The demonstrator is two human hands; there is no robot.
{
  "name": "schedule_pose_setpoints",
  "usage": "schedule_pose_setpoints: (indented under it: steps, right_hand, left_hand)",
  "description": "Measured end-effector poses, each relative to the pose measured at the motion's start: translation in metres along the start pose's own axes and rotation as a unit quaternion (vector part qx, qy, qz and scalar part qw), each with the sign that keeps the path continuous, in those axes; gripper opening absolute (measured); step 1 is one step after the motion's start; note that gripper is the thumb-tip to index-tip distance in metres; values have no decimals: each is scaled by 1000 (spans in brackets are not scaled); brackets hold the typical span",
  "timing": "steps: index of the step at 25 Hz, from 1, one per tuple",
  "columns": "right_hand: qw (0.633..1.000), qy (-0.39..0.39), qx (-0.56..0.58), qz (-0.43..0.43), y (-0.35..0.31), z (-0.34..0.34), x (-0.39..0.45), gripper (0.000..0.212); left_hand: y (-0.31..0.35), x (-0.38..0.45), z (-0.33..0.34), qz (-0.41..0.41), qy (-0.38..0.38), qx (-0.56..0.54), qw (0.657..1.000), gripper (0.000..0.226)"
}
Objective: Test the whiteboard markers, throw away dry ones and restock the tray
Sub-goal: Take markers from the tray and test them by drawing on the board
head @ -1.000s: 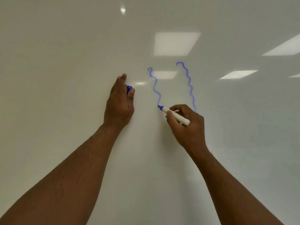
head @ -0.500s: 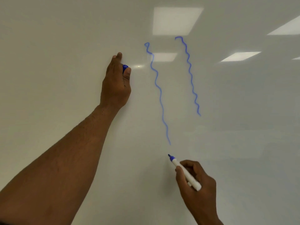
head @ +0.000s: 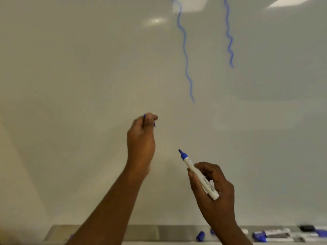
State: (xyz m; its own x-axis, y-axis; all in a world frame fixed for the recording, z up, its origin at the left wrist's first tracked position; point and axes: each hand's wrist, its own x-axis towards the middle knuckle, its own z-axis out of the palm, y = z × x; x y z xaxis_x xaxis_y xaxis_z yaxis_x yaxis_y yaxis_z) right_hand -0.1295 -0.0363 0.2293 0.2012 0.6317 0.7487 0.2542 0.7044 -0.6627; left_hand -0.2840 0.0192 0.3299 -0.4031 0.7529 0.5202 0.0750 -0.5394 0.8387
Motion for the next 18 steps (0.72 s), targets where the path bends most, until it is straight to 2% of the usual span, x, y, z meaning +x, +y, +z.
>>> schedule_pose_setpoints:
  steps: [4,8,12,14,18]
  right_hand:
    - [998,-54,5,38,1,4,-29,16]
    - [991,-112,8,77,10,7,-54,19]
    - [982,-166,-19,84,16,11,-77,25]
    - [980,-176,-33,88,19,14,-86,31]
    - [978,-181,-41,95,23,18,-94,28]
  left_hand:
    - [-53,-61,-25,-227,-29,-90,969,24]
    - [-84,-93,-39,-382,13,-200,902,25]
    - [-93,-115,-46,-438,11,-272,857,28]
    - [-94,-123,-49,-450,15,-281,848,29]
    - [-98,-135,-51,-459,19,-294,838,31]
